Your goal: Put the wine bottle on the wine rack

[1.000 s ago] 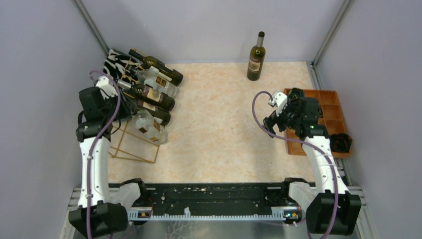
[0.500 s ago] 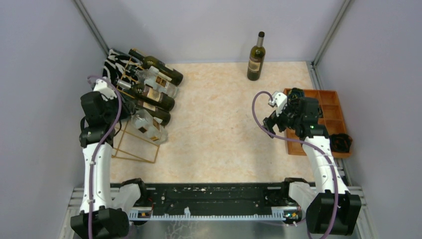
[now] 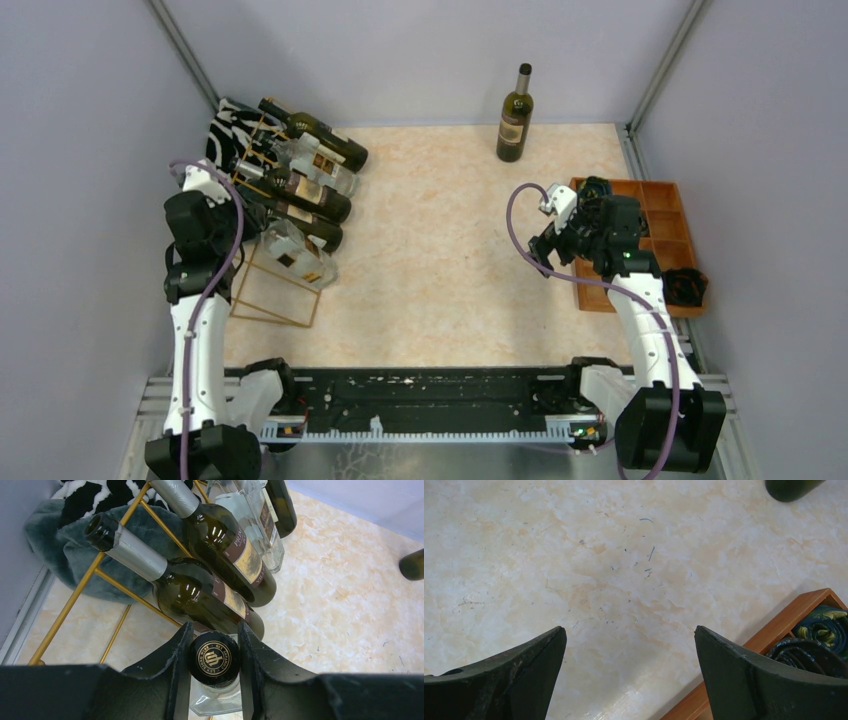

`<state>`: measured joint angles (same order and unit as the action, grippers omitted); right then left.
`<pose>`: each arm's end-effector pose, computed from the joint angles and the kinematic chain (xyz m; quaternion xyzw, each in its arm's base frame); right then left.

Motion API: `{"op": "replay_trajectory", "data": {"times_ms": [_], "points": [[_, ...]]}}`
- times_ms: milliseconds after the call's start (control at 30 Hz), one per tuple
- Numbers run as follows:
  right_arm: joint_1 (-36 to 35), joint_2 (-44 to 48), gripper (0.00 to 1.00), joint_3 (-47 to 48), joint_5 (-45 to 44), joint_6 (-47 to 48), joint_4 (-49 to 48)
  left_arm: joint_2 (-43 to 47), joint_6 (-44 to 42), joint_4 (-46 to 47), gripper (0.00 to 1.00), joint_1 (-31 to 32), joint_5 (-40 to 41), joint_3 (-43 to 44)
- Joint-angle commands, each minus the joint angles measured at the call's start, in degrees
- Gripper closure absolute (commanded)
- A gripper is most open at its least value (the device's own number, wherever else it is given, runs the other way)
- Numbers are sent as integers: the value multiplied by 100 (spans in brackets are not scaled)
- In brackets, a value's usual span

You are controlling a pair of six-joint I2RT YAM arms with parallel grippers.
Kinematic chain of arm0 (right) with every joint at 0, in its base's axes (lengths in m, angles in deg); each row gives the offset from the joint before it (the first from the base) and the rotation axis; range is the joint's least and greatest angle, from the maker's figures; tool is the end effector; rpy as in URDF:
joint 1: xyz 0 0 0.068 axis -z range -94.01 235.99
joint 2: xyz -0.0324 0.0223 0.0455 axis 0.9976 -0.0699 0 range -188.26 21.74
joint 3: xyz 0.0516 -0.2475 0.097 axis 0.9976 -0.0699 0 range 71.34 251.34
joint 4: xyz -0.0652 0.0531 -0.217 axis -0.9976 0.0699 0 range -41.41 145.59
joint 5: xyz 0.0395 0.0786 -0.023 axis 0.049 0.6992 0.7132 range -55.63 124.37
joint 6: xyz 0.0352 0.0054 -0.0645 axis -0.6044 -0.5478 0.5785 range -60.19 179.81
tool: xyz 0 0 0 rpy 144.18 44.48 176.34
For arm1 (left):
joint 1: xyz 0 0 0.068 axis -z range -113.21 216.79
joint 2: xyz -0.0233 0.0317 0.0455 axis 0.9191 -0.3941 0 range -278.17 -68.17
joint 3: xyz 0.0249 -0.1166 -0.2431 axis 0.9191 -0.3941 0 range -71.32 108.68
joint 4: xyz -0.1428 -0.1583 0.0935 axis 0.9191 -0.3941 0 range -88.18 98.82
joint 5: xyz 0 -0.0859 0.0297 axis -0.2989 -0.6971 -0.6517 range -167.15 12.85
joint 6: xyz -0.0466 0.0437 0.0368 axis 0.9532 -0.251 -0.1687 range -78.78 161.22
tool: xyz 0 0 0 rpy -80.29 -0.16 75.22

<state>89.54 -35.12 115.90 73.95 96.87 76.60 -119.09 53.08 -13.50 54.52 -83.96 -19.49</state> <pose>0.1934 0.0273 0.2672 -0.3823 0.7767 0.1510 0.4773 0.1909 0.0341 0.3308 -0.1396 0.8135 -0.0470 0.5626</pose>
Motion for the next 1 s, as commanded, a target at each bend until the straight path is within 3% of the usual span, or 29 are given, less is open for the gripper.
{"op": "replay_trajectory", "data": {"times_ms": [0,600,967], "points": [[40,90,2,117,153,65,-50,-74,-471,-773,66,-22,626,-321],[40,105,2,124,200,73,-41,240,-621,-484,62,-25,1183,-575],[40,114,2,124,191,82,-41,-394,-400,-910,70,-22,908,-328]]}}
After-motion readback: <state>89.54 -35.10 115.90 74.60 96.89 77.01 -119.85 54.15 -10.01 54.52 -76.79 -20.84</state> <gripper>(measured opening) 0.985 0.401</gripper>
